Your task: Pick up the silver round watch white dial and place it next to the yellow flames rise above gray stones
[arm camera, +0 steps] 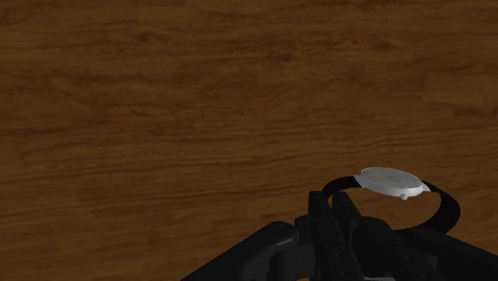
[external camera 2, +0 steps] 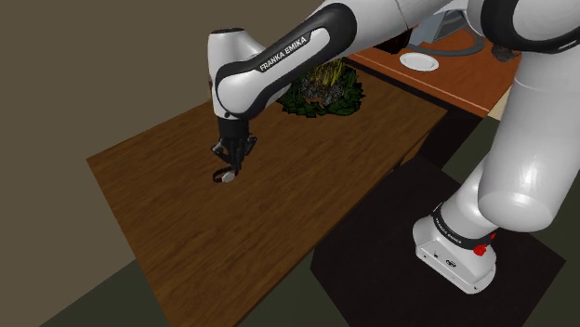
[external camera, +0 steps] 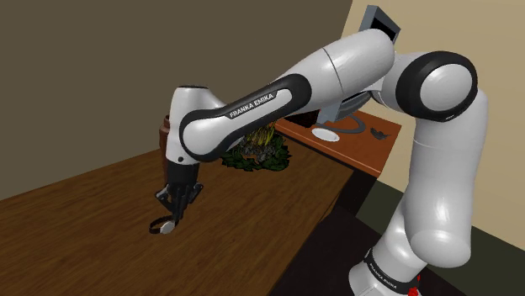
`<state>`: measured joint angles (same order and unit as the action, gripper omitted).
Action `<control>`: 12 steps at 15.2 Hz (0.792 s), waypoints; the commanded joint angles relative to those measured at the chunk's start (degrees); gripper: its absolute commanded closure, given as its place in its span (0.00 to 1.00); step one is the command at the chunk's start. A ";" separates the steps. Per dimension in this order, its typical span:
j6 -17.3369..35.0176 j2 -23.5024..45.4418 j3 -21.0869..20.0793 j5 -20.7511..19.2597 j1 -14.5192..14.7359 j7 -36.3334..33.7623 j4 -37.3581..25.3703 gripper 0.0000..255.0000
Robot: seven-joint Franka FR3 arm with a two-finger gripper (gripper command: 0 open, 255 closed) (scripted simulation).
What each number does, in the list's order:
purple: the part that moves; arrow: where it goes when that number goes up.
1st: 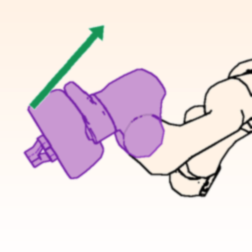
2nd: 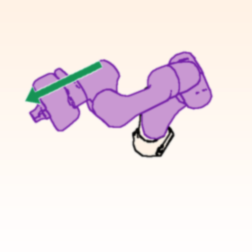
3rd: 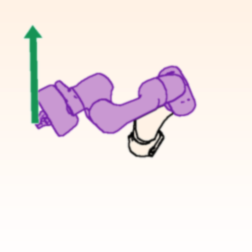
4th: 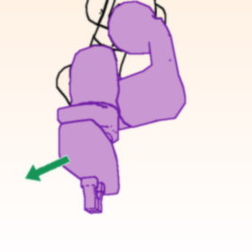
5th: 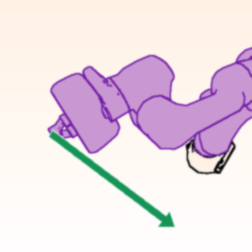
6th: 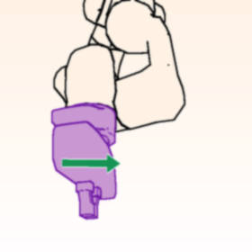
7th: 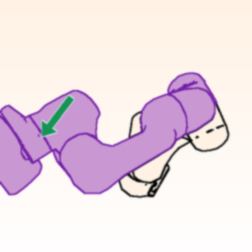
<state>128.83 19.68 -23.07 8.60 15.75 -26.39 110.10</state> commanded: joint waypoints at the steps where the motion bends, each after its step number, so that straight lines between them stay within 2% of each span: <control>1: -1.29 -0.82 -0.12 0.19 -0.09 -0.17 -0.50 1.00; 12: -8.63 -4.79 -0.55 1.09 -0.70 -0.90 -4.13 1.00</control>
<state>121.04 15.01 -23.55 9.73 14.95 -26.96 106.72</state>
